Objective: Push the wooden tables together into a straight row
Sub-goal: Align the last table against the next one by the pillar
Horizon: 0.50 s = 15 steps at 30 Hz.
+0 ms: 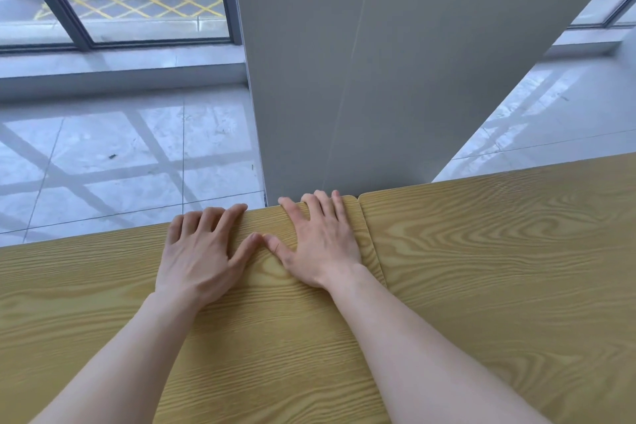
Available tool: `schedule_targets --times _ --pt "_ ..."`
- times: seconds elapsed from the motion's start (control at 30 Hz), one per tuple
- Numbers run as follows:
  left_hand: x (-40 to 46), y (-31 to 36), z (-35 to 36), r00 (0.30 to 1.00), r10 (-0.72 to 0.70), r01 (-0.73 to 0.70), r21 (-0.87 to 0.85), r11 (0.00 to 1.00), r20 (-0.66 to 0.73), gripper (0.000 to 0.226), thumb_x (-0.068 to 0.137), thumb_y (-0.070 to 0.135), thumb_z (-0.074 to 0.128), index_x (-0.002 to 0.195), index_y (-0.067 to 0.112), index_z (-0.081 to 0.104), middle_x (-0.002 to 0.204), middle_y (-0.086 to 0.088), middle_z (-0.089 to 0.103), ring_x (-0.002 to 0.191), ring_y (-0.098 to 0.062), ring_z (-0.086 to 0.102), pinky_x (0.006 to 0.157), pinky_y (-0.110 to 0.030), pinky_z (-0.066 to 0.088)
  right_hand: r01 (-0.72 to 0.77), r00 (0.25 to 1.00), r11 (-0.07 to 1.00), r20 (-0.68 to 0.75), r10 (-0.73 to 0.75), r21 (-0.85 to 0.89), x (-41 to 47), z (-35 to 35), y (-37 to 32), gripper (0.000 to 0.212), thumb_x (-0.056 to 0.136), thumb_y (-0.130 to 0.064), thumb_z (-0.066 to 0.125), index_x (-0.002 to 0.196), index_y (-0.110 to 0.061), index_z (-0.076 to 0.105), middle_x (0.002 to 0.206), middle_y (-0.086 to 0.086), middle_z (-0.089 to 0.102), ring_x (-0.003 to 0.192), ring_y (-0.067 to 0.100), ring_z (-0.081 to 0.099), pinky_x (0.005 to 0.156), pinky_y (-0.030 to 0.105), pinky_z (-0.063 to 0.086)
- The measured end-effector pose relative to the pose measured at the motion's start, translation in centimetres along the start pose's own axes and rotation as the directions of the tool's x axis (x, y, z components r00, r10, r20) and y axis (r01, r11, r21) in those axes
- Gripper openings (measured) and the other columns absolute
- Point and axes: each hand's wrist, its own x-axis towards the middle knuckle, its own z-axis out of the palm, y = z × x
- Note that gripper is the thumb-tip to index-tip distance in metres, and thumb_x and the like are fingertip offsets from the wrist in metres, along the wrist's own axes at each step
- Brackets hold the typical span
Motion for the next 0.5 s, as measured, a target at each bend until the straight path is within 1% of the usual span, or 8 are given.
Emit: schedule_targets --times 0.17,0.33,0.5 --pt "-0.28 -0.09 0.27 1.000 0.002 -0.002 0.002 1.000 -0.006 0.069 0.092 0.079 0.020 0.147 0.041 0.037 0.134 0.007 0.054 0.129 -0.024 0.041 0.114 -0.043 0.021 -0.003 1.000 1.000 -0.010 0.003 -0.011 -0.22 0.32 -0.03 0.078 0.095 -0.076 0.020 0.160 -0.032 0.022 0.159 0.011 0.032 0.153 0.031 0.010 0.125 0.051 -0.007" --pt "-0.11 0.11 0.34 1.000 0.001 -0.001 0.019 1.000 0.001 0.068 0.093 0.077 0.022 0.147 0.040 0.038 0.131 0.008 0.054 0.127 -0.023 0.042 0.113 -0.043 0.023 -0.010 0.999 0.999 -0.037 0.009 -0.033 -0.13 0.54 -0.03 0.079 0.095 -0.076 0.016 0.159 -0.032 0.023 0.157 0.013 0.035 0.152 0.033 0.014 0.125 0.052 -0.005" --pt "-0.06 0.13 0.18 1.000 0.002 -0.002 0.032 0.999 0.011 0.070 0.093 0.077 0.019 0.149 0.040 0.037 0.129 0.009 0.054 0.125 -0.023 0.043 0.114 -0.043 0.024 -0.012 0.999 0.999 -0.044 0.010 -0.038 -0.11 0.51 -0.17 0.080 0.095 -0.076 0.015 0.160 -0.031 0.023 0.158 0.014 0.035 0.152 0.034 0.015 0.125 0.053 -0.004"
